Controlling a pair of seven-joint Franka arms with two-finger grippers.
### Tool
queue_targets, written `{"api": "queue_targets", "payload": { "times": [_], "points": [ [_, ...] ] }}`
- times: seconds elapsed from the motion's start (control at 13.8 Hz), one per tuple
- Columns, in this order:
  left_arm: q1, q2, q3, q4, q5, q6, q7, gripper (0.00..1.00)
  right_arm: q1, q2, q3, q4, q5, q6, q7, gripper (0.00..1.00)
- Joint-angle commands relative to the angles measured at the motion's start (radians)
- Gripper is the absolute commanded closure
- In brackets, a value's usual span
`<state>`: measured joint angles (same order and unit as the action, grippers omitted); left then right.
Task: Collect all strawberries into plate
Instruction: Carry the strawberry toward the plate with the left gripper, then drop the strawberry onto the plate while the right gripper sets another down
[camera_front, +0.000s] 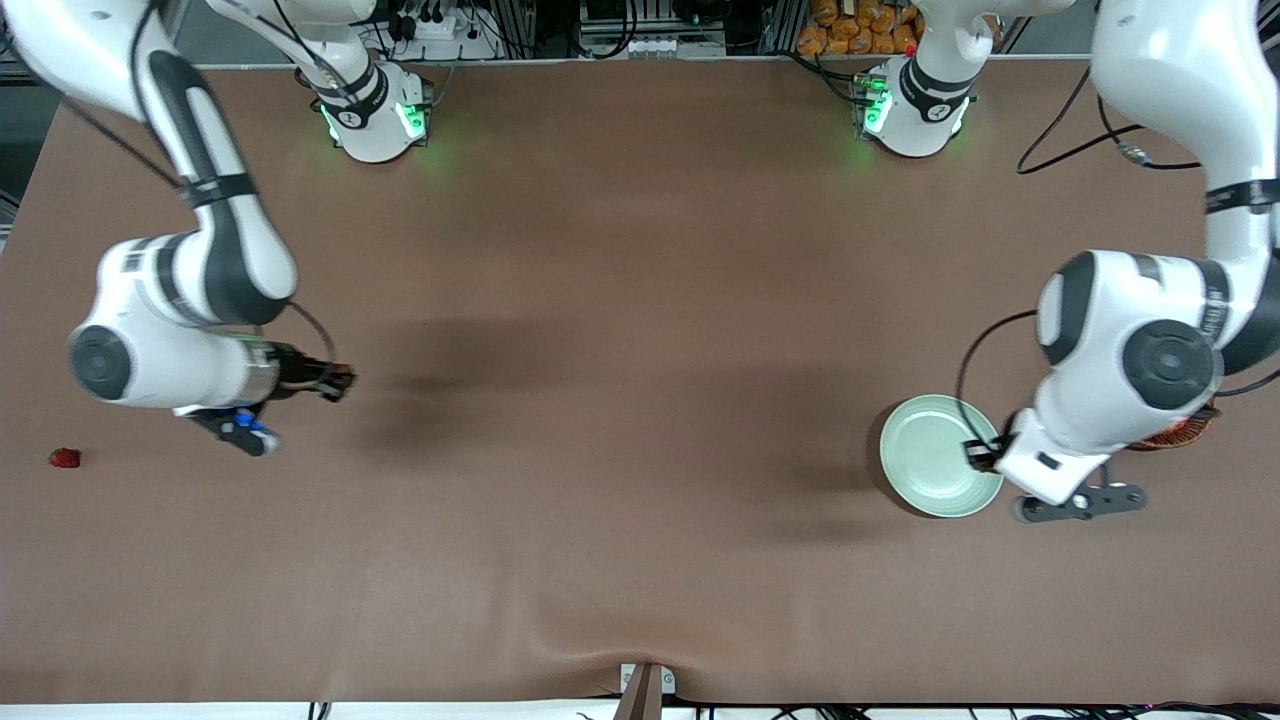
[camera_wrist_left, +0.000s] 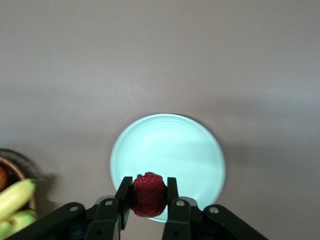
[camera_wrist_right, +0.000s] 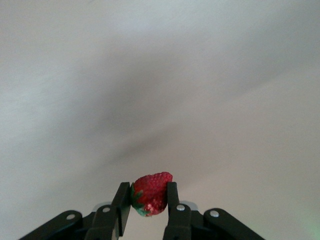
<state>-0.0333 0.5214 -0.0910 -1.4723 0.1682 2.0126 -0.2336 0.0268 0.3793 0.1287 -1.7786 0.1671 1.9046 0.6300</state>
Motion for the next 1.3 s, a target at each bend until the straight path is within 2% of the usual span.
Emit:
{"api": "queue_targets", "payload": {
  "times": [0.0,0.14,0.43,0.58,0.72,0.87,1.08,1.16,1.23],
  "points": [
    [0.05,0.04,-0.013,-0.011,0.004,0.056,0.106,1.0,0.111,0.048,-0.014,0.08,0.057,0.013,0.19,1.0],
    [0.076,0.074,-0.013,-0.013,0.005,0.086,0.157,1.0,0.183,0.091,-0.014,0.108,0.058,0.077,0.323,1.0],
    [0.15,0.152,-0.013,-0.023,0.014,0.182,0.305,1.0,0.329,0.197,-0.014,0.113,0.084,0.29,0.529,1.0],
    [0.129,0.152,-0.035,-0.055,0.007,0.192,0.318,1.0,0.402,0.258,-0.015,0.134,0.083,0.384,0.63,1.0],
    [0.136,0.132,-0.097,-0.147,0.004,0.205,0.316,1.0,0.468,0.311,-0.015,0.163,0.078,0.436,0.71,1.0],
    [0.139,0.106,-0.125,-0.264,0.004,0.335,0.316,1.0,0.508,0.346,-0.015,0.183,0.077,0.467,0.77,1.0],
    [0.141,0.103,-0.125,-0.31,0.005,0.399,0.316,1.0,0.55,0.372,-0.017,0.192,0.071,0.488,0.807,1.0],
    [0.141,0.103,-0.125,-0.309,0.007,0.399,0.318,0.94,0.561,0.374,-0.017,0.192,0.069,0.504,0.819,1.0],
    [0.141,0.103,-0.125,-0.309,0.01,0.399,0.318,0.63,0.567,0.377,-0.017,0.192,0.069,0.507,0.827,1.0]
  ]
}}
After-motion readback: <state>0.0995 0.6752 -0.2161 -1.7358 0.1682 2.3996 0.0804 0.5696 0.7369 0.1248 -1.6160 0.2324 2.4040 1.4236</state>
